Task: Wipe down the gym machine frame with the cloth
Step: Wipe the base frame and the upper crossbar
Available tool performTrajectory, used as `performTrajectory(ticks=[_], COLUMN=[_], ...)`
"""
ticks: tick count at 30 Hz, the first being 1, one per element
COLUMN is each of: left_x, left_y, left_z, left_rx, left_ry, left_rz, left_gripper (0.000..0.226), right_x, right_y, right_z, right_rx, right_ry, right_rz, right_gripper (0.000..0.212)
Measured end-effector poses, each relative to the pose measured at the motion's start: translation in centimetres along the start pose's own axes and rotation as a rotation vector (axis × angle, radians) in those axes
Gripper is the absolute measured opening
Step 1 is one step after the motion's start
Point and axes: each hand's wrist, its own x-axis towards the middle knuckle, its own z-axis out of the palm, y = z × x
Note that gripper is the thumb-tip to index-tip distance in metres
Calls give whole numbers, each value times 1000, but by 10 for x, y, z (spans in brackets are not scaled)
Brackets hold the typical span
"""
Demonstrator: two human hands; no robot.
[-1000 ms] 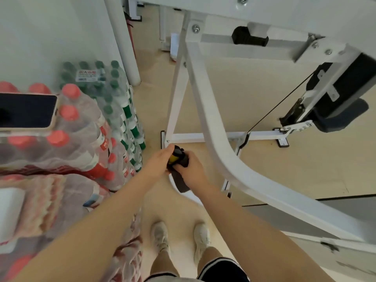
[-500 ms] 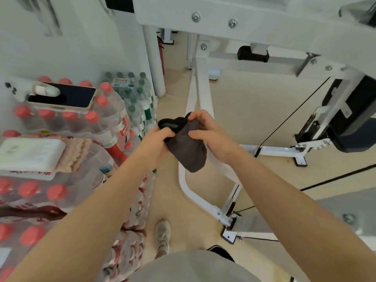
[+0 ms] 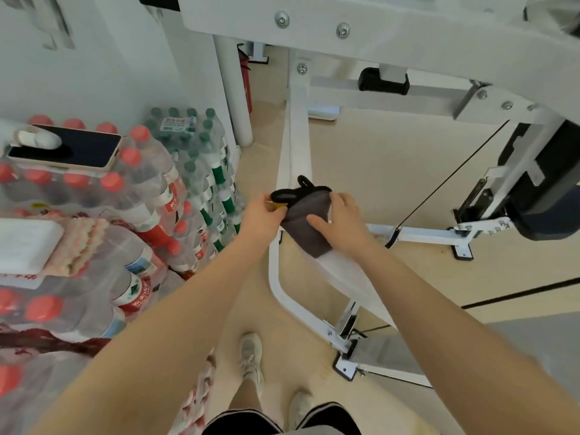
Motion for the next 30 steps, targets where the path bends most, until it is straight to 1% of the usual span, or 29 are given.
performTrajectory(ticks=[2,3,5,7,8,10,12,14,15,17,18,20,22,24,27,28,30], left_x=[13,19,34,48,56,72,87,105,114,127,132,143,156,174,199,205,210], left_y=[-2,1,10,23,28,37,46,52,53,55,55,58,64,70,78,80,83], left_z=[-1,-3,-8,-17,-22,-31,-37,-39,-39,-38,-37,-34,-29,-23,-19,-19,-20], left_rx=[-36,-40,-40,-36,-27,18,66,76,94,146,180,273,384,519,727,731,552], left_ry=[-37,-53,-80,-109,-138,-210,-275,-336,-358,-398,-425,-484,-538,-556,-557,-576,-612], left_rz=[-23,-22,5,35,58,119,162,176,187,232,266,361,442,485,446,429,337], left_gripper=[39,43,47,49,48,44,41,41,42,45,46,47,48,48,47,47,47], right_x=[1,4,14,32,41,65,92,117,125,127,121,105,95,102,130,142,168], right_y=[-5,-9,-20,-29,-35,-46,-58,-65,-67,-67,-66,-60,-55,-56,-64,-66,-70], right_z=[12,17,25,35,39,41,33,24,22,23,26,33,36,35,31,28,21], right_rx=[119,172,239,189,145,68,34,11,-15,-88,-143,-239,-240,-240,-248,-244,-230], right_ry=[-16,-21,-9,54,94,170,212,211,200,180,177,180,174,180,188,190,197], right_rz=[11,44,81,89,126,200,198,208,220,210,186,130,120,136,163,163,152], right_gripper=[51,50,58,66,69,70,68,72,78,90,92,93,92,91,92,92,90])
